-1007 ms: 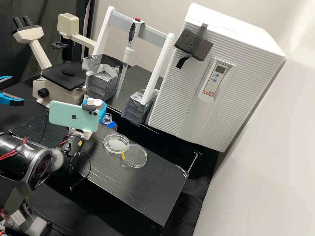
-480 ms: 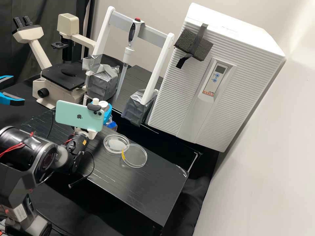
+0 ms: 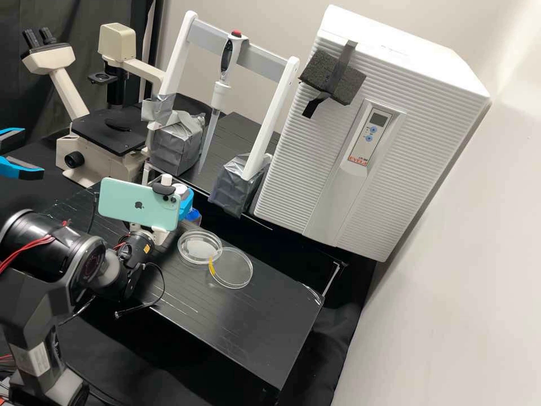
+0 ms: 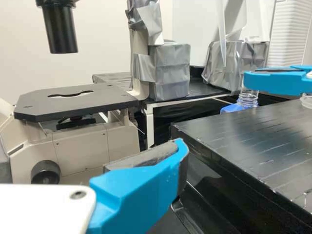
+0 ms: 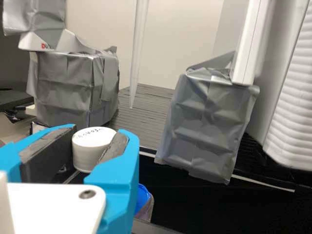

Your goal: Close the bottle

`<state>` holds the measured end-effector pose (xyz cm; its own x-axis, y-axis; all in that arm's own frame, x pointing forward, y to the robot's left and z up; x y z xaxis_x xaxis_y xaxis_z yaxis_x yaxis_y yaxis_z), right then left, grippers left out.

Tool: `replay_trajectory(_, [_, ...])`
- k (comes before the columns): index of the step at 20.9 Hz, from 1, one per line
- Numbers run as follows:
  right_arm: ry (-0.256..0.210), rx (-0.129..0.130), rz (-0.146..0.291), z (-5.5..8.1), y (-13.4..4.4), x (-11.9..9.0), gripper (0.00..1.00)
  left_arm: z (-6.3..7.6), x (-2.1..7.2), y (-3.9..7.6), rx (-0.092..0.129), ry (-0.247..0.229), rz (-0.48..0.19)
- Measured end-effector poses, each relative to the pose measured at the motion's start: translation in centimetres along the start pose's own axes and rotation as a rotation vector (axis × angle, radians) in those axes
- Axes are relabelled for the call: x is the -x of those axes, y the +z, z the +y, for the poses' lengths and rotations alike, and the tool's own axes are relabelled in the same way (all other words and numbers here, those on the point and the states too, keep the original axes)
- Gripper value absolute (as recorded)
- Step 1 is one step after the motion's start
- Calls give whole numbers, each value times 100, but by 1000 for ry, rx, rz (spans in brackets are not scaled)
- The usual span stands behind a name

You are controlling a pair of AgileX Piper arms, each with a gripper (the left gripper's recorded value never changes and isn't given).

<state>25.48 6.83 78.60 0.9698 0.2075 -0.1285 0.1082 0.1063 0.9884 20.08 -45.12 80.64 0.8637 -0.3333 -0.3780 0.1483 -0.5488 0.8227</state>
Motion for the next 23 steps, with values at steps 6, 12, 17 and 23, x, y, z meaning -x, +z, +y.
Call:
replay_trajectory(6, [-4, 1, -15, -16, 25, -19, 0, -3, -6, 12, 0, -2, -7])
replay_trajectory(12, [-9, 2, -20, -27, 39, -50, 0, -3, -6, 12, 0, -2, -7])
replay_trajectory(17, [-11, 2, -22, -32, 43, -56, 0, -3, -6, 12, 0, -2, -7])
replay_trajectory(23, [-9, 14, -24, -40, 53, -61, 0, -3, -6, 12, 0, -2, -7])
